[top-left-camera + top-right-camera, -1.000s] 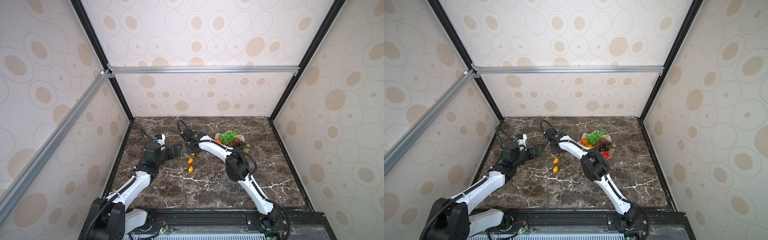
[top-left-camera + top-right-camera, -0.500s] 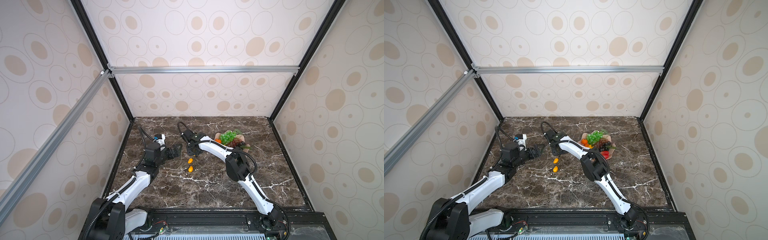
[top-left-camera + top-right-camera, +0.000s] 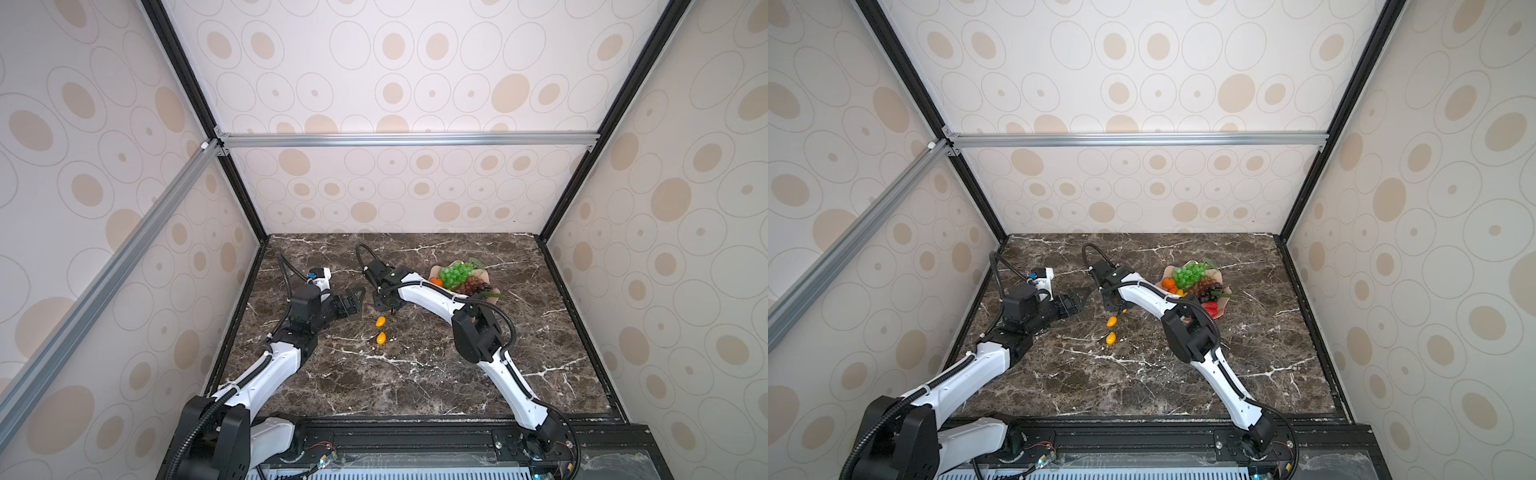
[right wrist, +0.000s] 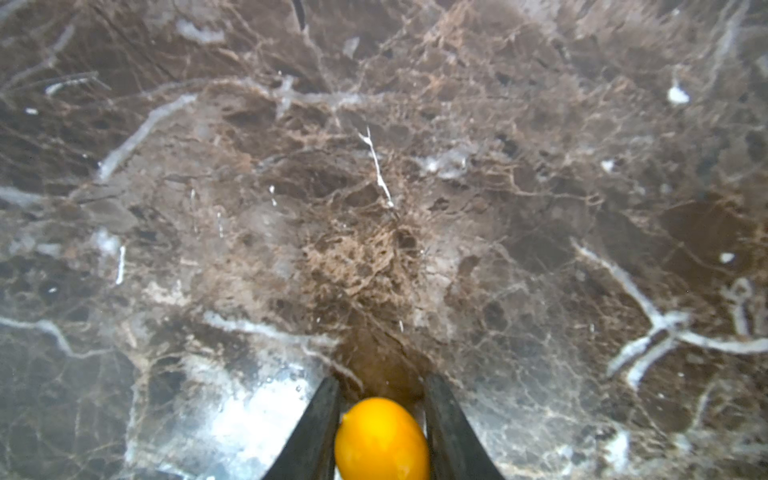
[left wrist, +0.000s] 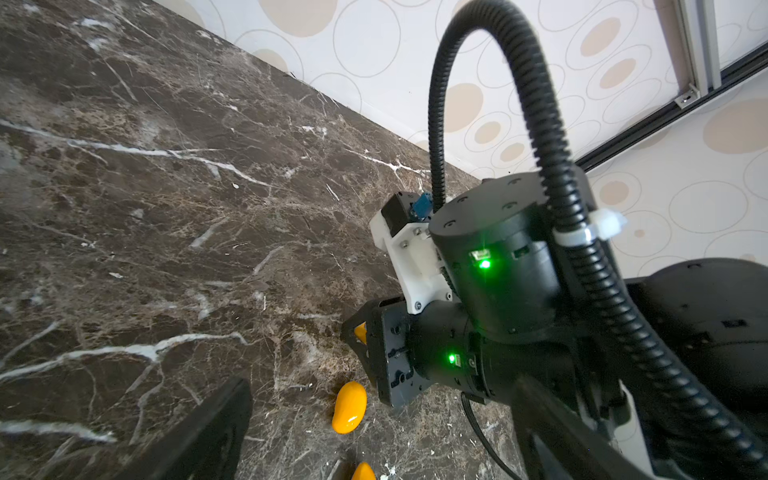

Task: Place and organize the fake fruits in the fruit bowl
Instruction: 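Lower the right gripper onto a small yellow oval fruit and close it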

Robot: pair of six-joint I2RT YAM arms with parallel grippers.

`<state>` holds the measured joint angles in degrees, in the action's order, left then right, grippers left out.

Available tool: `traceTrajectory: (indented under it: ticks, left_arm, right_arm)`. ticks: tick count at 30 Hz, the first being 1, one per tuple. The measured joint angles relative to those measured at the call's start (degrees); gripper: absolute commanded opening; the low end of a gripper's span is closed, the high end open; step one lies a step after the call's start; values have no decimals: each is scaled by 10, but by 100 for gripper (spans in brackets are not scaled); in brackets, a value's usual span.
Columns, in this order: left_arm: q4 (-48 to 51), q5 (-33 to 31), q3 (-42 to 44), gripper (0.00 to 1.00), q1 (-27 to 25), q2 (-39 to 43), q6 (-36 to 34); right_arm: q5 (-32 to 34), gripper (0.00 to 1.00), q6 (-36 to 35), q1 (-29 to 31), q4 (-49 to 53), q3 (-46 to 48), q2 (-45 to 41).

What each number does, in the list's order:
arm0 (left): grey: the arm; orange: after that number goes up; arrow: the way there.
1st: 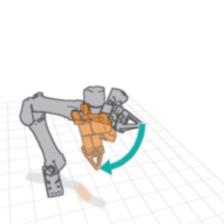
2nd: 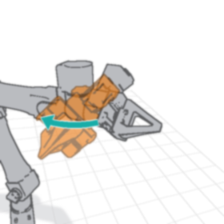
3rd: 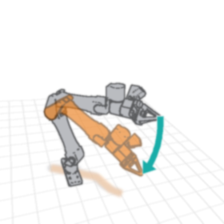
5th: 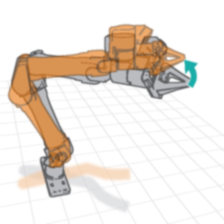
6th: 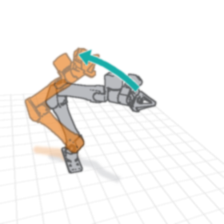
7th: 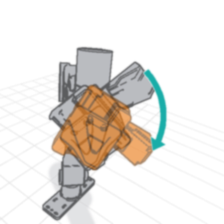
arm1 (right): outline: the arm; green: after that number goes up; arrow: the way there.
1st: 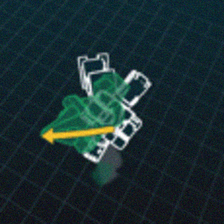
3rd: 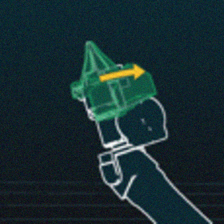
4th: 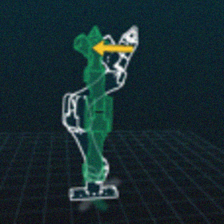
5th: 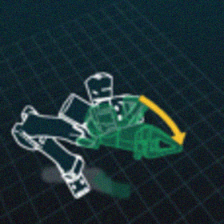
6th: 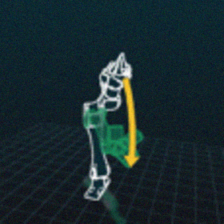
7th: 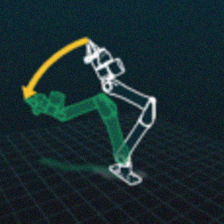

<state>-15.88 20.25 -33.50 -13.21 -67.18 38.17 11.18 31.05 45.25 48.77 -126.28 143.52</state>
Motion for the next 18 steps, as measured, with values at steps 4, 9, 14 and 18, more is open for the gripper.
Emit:
traceTrajectory:
  ticks: [4, 9, 14, 18]
  left_arm:
    - [-2, 0, 2, 98, 0, 0, 0]
    - [-3, 1, 6, 98, 0, 0, 0]
    - [-15, 17, 6, 98, -1, 0, 0]
    - [-22, 28, 6, 98, -9, -2, 0]
  right_arm:
    - [0, 32, 0, 0, -6, 12, -7]
    - [-3, 32, 0, -1, -8, 36, -21]
    - [-8, 32, 0, -3, -8, 57, -35]
    - [-12, 32, 0, -7, -9, 83, -57]
